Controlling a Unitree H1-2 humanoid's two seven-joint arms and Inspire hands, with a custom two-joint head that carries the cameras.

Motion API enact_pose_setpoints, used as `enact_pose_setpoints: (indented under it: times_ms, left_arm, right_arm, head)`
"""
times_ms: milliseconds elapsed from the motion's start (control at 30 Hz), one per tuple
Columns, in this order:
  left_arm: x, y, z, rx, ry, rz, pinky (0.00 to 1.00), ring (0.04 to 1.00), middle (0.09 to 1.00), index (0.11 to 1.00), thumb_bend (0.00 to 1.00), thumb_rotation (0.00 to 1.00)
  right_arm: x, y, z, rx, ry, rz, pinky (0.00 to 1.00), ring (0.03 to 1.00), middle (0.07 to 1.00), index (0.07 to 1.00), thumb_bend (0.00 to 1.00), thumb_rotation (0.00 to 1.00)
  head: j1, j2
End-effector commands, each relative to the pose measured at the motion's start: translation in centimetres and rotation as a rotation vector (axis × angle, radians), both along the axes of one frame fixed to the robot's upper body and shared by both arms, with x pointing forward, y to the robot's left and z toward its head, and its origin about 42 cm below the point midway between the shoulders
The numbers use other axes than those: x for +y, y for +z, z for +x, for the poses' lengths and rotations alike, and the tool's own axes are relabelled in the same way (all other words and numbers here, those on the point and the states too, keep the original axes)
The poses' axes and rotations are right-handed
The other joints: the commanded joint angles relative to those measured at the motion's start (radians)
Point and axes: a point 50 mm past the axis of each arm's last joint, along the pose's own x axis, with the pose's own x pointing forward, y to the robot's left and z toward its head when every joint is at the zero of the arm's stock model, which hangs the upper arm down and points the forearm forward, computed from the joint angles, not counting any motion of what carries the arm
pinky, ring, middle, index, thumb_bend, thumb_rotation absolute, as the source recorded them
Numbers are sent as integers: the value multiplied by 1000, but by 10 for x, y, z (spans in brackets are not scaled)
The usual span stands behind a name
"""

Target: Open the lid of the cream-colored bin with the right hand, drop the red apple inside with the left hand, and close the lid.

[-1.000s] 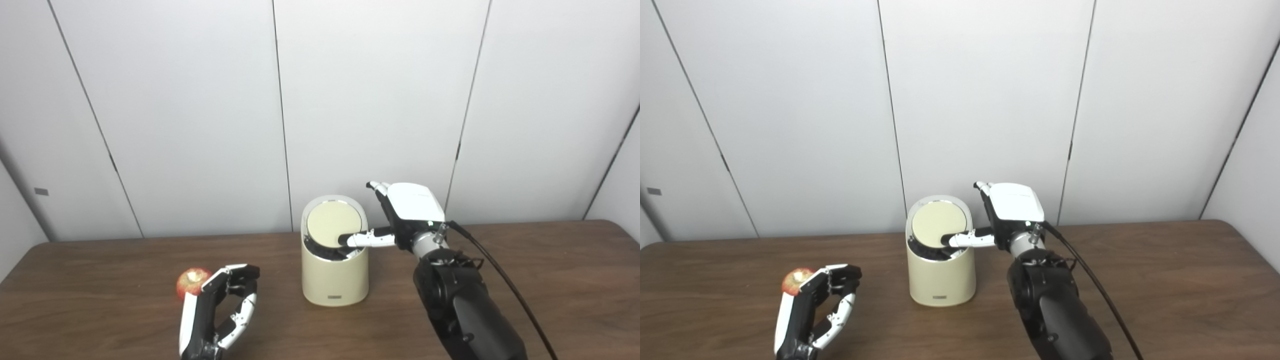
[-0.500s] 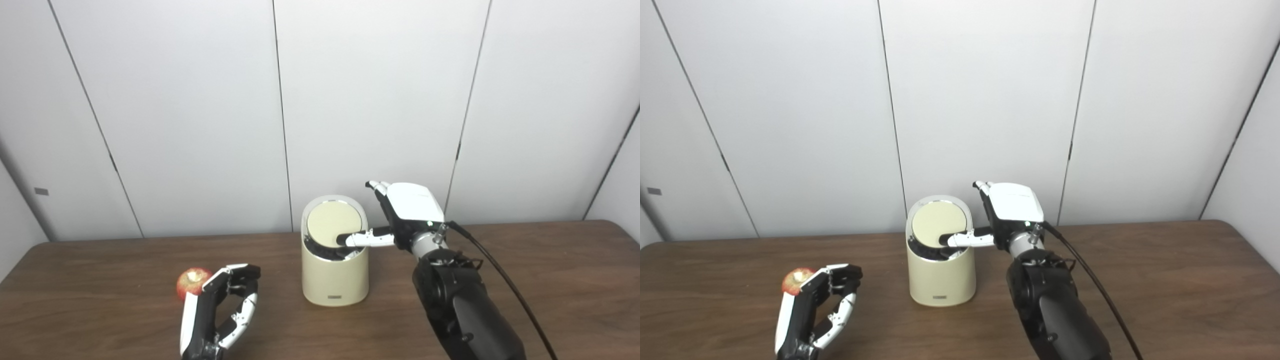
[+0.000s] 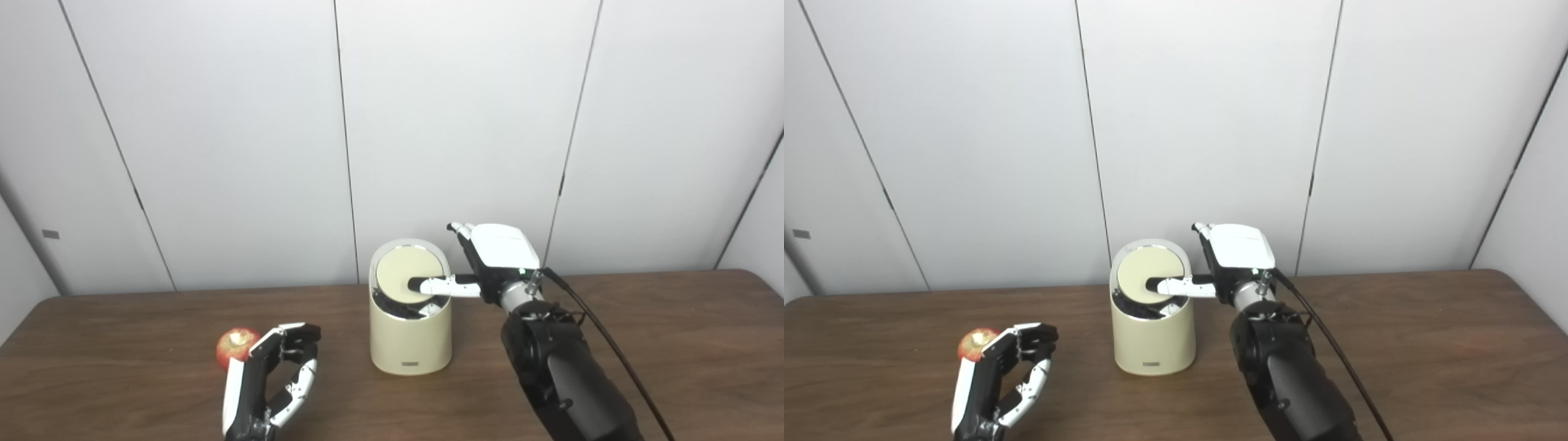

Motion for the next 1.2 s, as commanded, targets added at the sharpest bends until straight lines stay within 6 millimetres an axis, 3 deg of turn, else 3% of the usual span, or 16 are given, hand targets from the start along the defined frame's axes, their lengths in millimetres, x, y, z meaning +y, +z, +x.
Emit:
enact_pose_setpoints:
  times_ms: [0, 467, 800, 967, 1067, 1167]
  left_arm:
    - [-10, -15, -9, 43, -3, -8, 530, 603, 628, 623, 245, 237]
    - [-12, -15, -9, 46, -3, -11, 536, 609, 634, 627, 249, 241]
    - [-10, -13, -9, 38, -1, 2, 530, 606, 632, 625, 240, 233]
    - [-10, -13, -10, 43, -1, 2, 527, 604, 633, 627, 246, 241]
    - [-10, -13, -9, 39, 2, 6, 524, 599, 628, 624, 246, 244]
    - [-10, -14, -9, 40, 1, 2, 526, 600, 628, 623, 249, 250]
  right_arm:
    - [9, 30, 6, -89, 13, 6, 867, 911, 925, 922, 924, 998]
    - [26, 21, 12, -98, 14, -46, 827, 894, 910, 902, 906, 848]
    - [24, 15, 11, -85, 5, -58, 850, 912, 923, 915, 995, 431]
    - [21, 11, 8, -81, 8, -53, 847, 916, 923, 914, 1000, 339]
    - [20, 12, 8, -76, 5, -47, 849, 916, 930, 915, 967, 435]
    - [19, 14, 6, -97, 3, -44, 827, 893, 916, 904, 893, 738]
  head:
    - [0, 0]
    - [1, 5]
    - [-3, 11]
    - [-6, 12]
    - [-6, 13]
    - [-5, 11]
